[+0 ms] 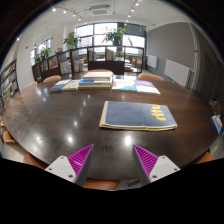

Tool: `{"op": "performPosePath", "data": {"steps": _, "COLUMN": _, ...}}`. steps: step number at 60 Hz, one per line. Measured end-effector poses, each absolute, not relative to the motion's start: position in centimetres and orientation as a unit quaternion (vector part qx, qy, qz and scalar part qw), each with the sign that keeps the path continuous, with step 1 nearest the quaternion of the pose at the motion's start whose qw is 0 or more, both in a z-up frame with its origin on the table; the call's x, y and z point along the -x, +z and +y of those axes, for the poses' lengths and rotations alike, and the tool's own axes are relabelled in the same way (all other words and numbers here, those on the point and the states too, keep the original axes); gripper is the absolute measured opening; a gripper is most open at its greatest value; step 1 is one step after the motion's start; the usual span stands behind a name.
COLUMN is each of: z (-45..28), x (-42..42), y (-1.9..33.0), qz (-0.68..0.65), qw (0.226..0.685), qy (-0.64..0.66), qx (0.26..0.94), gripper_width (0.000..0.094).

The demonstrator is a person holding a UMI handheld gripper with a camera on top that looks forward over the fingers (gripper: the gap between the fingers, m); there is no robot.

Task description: Fold towel

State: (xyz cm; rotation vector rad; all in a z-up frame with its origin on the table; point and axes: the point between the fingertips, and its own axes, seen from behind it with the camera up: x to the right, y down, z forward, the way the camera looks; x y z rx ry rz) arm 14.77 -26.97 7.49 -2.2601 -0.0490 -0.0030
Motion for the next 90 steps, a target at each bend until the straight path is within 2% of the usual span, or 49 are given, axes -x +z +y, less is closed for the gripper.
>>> {"op": "performPosePath", "data": {"steps": 15, "z": -12.4, "x": -10.5, "y": 3.5, "qz": -0.021, "qw": 0.414, "qy": 0.009, "qx": 0.91, "gripper_width": 0.0762}}
{"op": "performPosePath", "data": {"steps": 24, "z": -6.0, "x": -10.1, "y": 0.9, "qz": -0.024, "qw": 0.405, "qy": 0.003, "qx": 0.914, "gripper_width": 0.068}}
{"op": "performPosePath", "data": {"steps": 29, "z": -5.0, "x": -11.2, "y": -1.1, "qz": -0.035, "qw": 0.378, "qy": -0.025, "qx": 0.925, "gripper_width": 0.0563}}
{"op": "performPosePath", "data": {"steps": 38, "z": -4.6, "x": -12.4, "y": -1.1, "qz": -0.033, "qw": 0.374, "qy": -0.043, "qx": 0.926, "gripper_width": 0.0286}}
{"op": "performPosePath", "data": {"steps": 40, "z": -4.5, "x": -13.2, "y": -1.0, "qz": -0.025, "qw": 0.372, "qy": -0.048, "qx": 0.926, "gripper_width": 0.0193}}
{"op": "performPosePath", "data": {"steps": 41, "z": -4.5, "x": -13.6, "y": -1.0, "qz": -0.025, "qw": 0.373, "qy": -0.056, "qx": 0.926, "gripper_width": 0.0097}}
{"op": "performPosePath", "data": {"steps": 46, "z": -4.6, "x": -13.4, "y": -1.0, "qz": -0.041, "qw": 0.372, "qy": -0.042, "qx": 0.927, "gripper_width": 0.0067}}
{"op": "performPosePath", "data": {"steps": 53, "z": -4.8, "x": -13.3, "y": 0.1, "qz": -0.037, "qw": 0.375, "qy": 0.002, "qx": 0.926, "gripper_width": 0.0065}}
{"op": "performPosePath", "data": {"steps": 58, "z": -4.8, "x": -15.4, "y": 3.9, "qz": -0.038, "qw": 0.401, "qy": 0.01, "qx": 0.915, "gripper_width": 0.0064}}
{"op": "performPosePath", "data": {"steps": 66, "z": -4.7, "x": -23.0, "y": 10.7, "qz": -0.042, "qw": 0.44, "qy": -0.024, "qx": 0.897, "gripper_width": 0.0064}}
{"op": "performPosePath", "data": {"steps": 70, "z": -5.1, "x": -27.9, "y": 12.9, "qz": -0.032, "qw": 0.448, "qy": -0.036, "qx": 0.893, "gripper_width": 0.0063}}
{"op": "performPosePath", "data": {"steps": 74, "z": -5.4, "x": -32.4, "y": 13.6, "qz": -0.019, "qw": 0.452, "qy": -0.048, "qx": 0.89, "gripper_width": 0.0064}}
{"op": "performPosePath", "data": {"steps": 79, "z": -6.0, "x": -37.0, "y": 12.0, "qz": 0.001, "qw": 0.44, "qy": -0.039, "qx": 0.897, "gripper_width": 0.0092}}
{"op": "performPosePath", "data": {"steps": 82, "z": -6.3, "x": -39.2, "y": 10.3, "qz": 0.01, "qw": 0.431, "qy": -0.036, "qx": 0.902, "gripper_width": 0.0201}}
{"op": "performPosePath", "data": {"steps": 85, "z": -6.6, "x": -41.0, "y": 7.3, "qz": 0.019, "qw": 0.411, "qy": -0.035, "qx": 0.911, "gripper_width": 0.0423}}
{"op": "performPosePath", "data": {"steps": 87, "z": -7.0, "x": -41.8, "y": 5.7, "qz": 0.018, "qw": 0.394, "qy": -0.034, "qx": 0.918, "gripper_width": 0.0538}}
{"op": "performPosePath", "data": {"steps": 90, "z": -7.9, "x": -41.9, "y": 3.6, "qz": 0.013, "qw": 0.376, "qy": -0.027, "qx": 0.926, "gripper_width": 0.0635}}
